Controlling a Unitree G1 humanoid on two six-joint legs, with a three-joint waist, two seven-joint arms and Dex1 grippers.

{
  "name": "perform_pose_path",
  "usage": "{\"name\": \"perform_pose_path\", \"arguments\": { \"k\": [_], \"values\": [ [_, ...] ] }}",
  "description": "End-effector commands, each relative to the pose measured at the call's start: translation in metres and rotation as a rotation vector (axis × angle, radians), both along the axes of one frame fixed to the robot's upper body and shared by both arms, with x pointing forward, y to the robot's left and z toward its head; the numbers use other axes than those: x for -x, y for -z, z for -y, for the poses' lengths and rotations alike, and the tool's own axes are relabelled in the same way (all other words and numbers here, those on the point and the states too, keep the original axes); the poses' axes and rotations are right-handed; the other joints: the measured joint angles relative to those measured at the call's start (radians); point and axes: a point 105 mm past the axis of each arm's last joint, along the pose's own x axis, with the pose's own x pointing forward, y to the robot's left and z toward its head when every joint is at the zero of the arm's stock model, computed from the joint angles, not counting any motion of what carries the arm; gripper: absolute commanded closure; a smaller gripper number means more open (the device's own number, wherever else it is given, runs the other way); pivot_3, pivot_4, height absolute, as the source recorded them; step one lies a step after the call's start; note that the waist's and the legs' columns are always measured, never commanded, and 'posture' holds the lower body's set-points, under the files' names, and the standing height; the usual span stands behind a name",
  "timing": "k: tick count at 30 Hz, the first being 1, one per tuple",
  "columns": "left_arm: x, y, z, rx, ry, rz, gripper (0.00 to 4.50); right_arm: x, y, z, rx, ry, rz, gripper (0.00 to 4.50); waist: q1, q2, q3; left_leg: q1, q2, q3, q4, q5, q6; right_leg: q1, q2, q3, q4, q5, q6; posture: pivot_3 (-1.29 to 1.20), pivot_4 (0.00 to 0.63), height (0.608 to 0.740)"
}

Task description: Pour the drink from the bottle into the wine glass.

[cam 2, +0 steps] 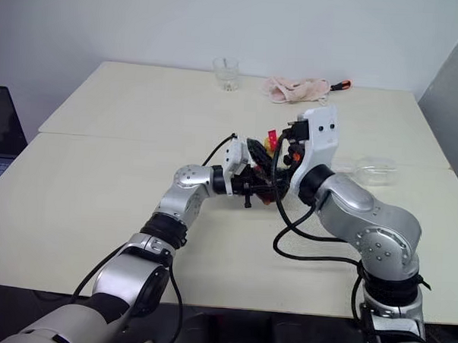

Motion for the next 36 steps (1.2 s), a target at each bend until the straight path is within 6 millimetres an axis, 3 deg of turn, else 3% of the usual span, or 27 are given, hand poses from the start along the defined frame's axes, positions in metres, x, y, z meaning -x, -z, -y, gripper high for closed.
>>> {"name": "perform_pose_path", "arguments": {
  "k": [1,13,28,36],
  "values": [
    [0.000,-0.020,0.003,0.037,0.008,0.065,3.50,-0.001,-0.011,-0.001,-0.009,0.004,0.048,0.00,0.000,0.000,0.000,0.000,0.000,0.000,0.000,0.000,0.000,0.000,0.000,0.000,0.000,0.000,0.000,0.00,0.150,0.740],
    [0.000,-0.020,0.003,0.037,0.005,0.068,3.50,-0.007,-0.004,0.017,-0.009,0.067,0.034,0.00,0.000,0.000,0.000,0.000,0.000,0.000,0.000,0.000,0.000,0.000,0.000,0.000,0.000,0.000,0.000,0.00,0.150,0.740],
    [0.000,-0.021,0.003,0.041,0.008,0.069,3.50,0.054,0.017,0.022,0.050,-0.224,-0.027,0.00,0.001,0.000,0.000,0.000,0.000,0.000,0.000,0.000,0.000,0.001,0.000,0.000,0.000,0.000,0.000,0.00,0.150,0.740],
    [0.001,-0.021,0.004,0.042,0.013,0.068,3.50,0.033,0.003,0.019,0.024,-0.138,0.012,0.00,-0.003,0.000,0.000,0.001,-0.001,0.000,0.001,0.000,0.000,0.001,0.000,0.000,0.002,0.000,0.000,0.00,0.150,0.740]
  ]
}}
